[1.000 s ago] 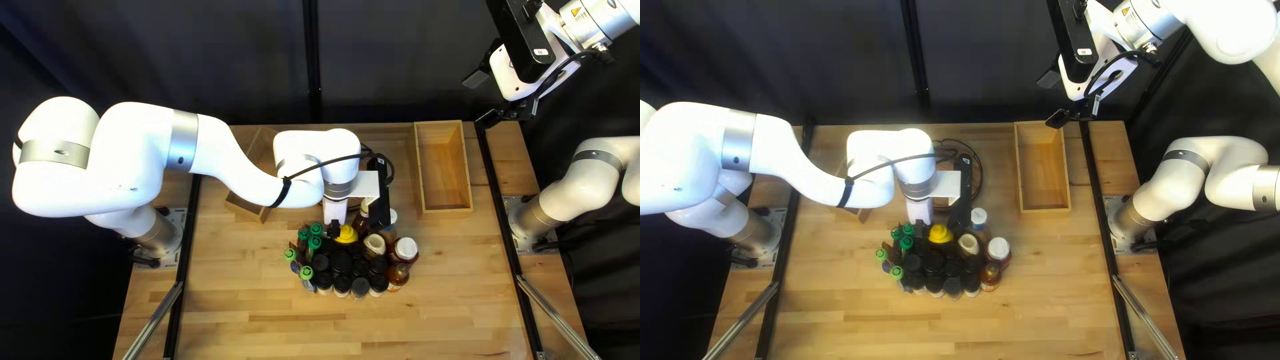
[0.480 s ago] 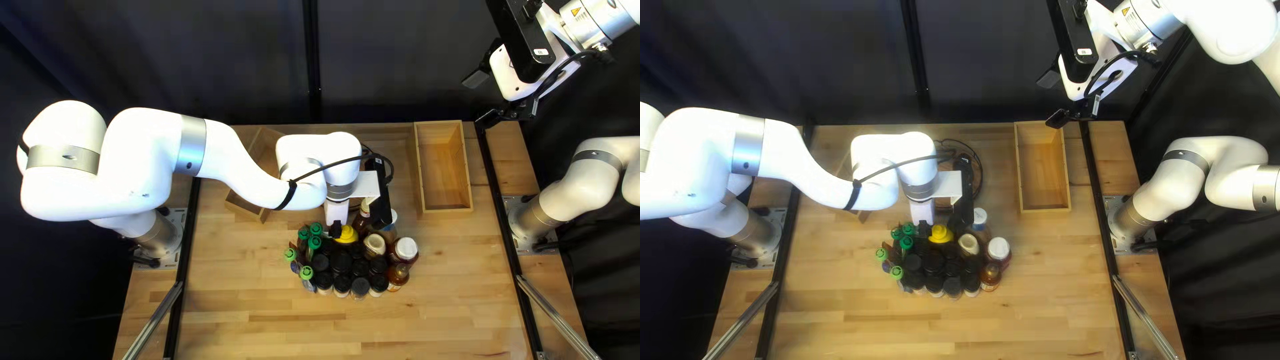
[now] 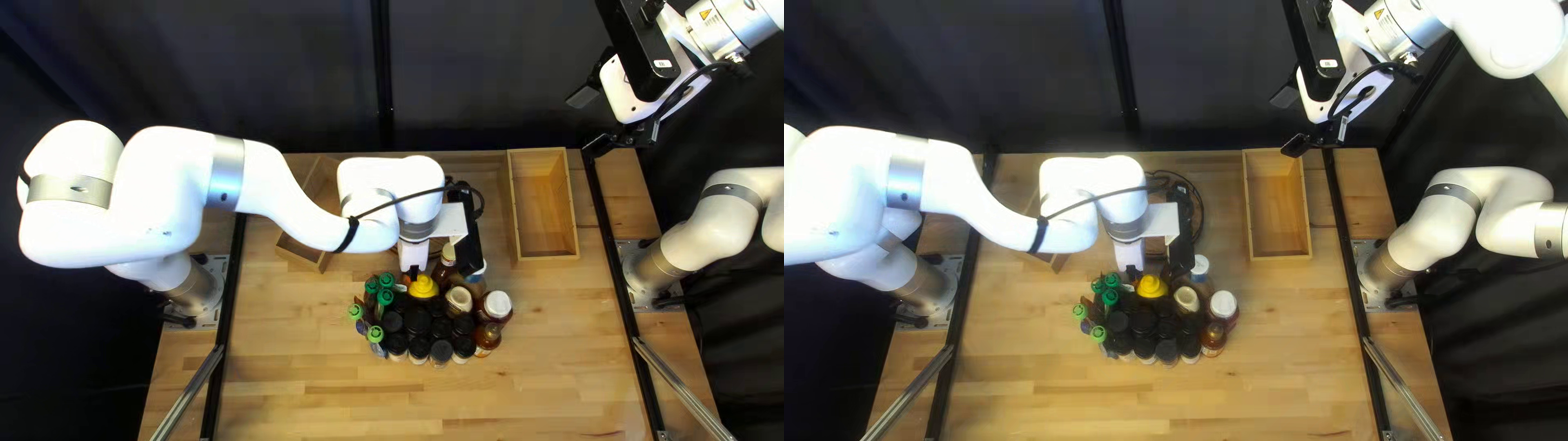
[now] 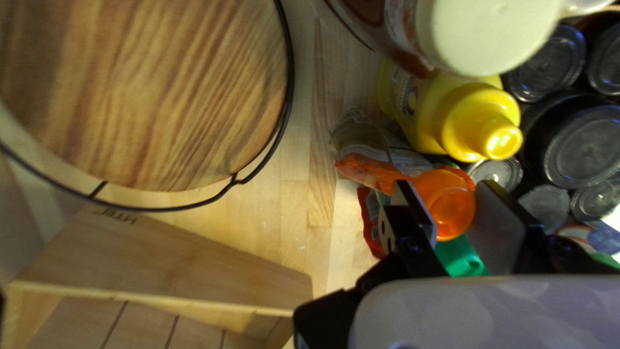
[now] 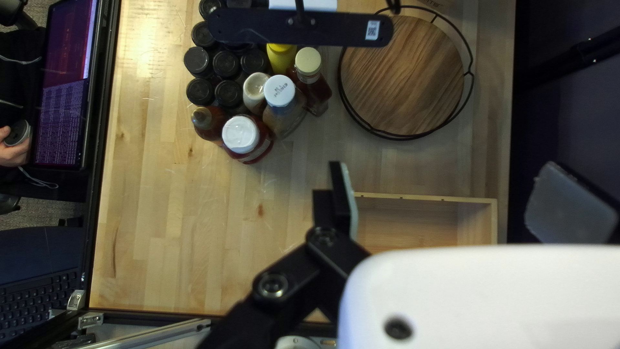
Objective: Separate condiments, baby food and spices and place it in 3 different racks/containers
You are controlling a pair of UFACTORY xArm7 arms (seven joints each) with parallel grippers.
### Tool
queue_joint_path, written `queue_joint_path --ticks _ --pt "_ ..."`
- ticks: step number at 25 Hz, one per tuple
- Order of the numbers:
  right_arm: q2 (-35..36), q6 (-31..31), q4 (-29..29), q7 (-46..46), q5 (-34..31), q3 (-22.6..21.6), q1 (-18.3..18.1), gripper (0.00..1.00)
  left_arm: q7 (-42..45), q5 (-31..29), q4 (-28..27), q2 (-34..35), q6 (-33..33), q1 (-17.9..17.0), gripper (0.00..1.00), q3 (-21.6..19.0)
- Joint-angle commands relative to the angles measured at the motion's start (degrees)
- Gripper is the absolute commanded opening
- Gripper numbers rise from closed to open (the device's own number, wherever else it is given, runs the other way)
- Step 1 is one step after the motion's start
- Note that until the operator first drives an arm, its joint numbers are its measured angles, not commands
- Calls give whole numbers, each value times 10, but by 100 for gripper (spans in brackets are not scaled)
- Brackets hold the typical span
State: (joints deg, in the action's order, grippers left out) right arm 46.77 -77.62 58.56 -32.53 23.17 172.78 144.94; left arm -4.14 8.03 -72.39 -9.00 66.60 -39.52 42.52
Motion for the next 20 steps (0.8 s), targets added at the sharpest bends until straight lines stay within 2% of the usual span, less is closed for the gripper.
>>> queue_joint_path --ticks 1,5,9,13,20 --pt "0 0 0 0 0 0 0 100 27 -58 -35 45 58 -4 0 8" --pt "0 0 0 0 0 0 0 100 44 -120 -73 91 125 2 0 11" --pt "0 0 0 0 0 0 0 100 46 -170 -75 136 161 13 0 16" --pt "0 0 0 0 0 0 0 100 48 -222 -37 202 175 26 1 9" --pt "0 0 0 0 0 0 0 100 29 -293 81 303 156 58 0 2"
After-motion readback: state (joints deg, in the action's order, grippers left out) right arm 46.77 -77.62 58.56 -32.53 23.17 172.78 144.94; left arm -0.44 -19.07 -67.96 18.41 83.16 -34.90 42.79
